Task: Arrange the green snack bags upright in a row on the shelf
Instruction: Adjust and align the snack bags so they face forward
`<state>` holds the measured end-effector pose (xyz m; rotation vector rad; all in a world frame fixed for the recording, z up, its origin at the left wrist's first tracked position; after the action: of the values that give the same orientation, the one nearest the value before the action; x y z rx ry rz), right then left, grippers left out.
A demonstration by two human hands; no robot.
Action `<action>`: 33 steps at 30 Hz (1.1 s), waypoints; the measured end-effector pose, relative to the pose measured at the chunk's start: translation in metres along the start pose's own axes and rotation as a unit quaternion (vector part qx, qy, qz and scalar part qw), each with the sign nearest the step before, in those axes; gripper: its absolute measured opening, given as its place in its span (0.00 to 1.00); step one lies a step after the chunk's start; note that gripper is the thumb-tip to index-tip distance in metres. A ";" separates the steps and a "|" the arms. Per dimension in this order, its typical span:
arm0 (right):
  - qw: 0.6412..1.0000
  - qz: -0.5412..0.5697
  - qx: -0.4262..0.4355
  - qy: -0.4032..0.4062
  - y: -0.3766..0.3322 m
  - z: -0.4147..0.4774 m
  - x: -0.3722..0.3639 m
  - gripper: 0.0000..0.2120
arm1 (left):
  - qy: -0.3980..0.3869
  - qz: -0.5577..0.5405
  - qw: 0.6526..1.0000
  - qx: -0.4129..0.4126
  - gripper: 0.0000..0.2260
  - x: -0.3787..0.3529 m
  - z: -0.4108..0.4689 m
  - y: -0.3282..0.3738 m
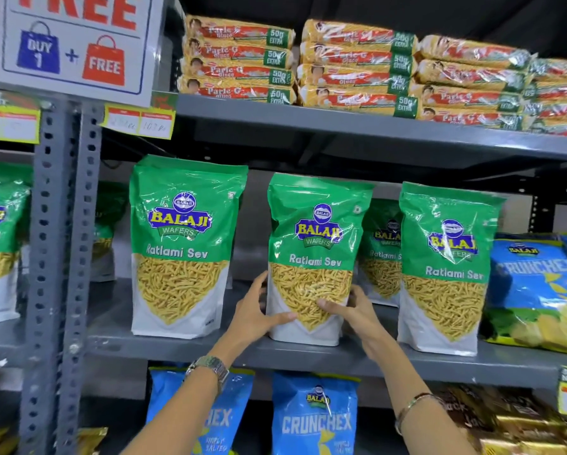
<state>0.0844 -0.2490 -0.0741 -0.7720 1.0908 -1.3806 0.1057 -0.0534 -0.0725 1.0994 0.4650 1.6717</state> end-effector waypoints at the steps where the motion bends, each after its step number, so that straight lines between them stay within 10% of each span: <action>1: 1.000 0.005 0.004 0.003 0.000 0.000 -0.001 0.24 | -0.002 0.002 1.000 0.001 0.44 0.001 0.000 -0.001; 16: 0.999 0.012 0.044 -0.010 0.002 -0.002 0.000 0.24 | 0.066 -0.010 0.998 0.001 0.51 0.000 -0.006 -0.008; 20: 0.919 -0.102 0.281 0.256 -0.052 -0.047 0.061 0.30 | 0.278 0.000 0.953 -0.122 0.31 0.009 -0.044 0.046; 24: 0.802 -0.117 0.337 0.479 -0.085 -0.097 0.161 0.34 | 0.107 -0.074 0.977 -0.171 0.27 -0.080 -0.048 0.109; 28: 0.905 -0.076 0.157 0.388 -0.057 -0.057 0.244 0.47 | -0.036 -0.057 0.991 -0.115 0.36 -0.175 -0.020 0.116; 33: 0.970 -0.066 0.040 0.232 -0.034 -0.024 0.249 0.29 | -0.057 -0.052 0.997 -0.002 0.44 -0.211 0.013 0.099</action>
<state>0.0179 -0.4921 -0.0873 -0.4769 1.3484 -1.7632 0.0719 -0.2837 -0.0844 1.1410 0.4382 1.5106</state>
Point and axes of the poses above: each hand's wrist, its own z-axis towards the middle knuckle, its own x-axis out of the back of the hand, y = z × x, the point moved 10 cm from there along z, towards the middle knuckle, and after that the axes turned 11 degrees about z, right-handed, at the moved point
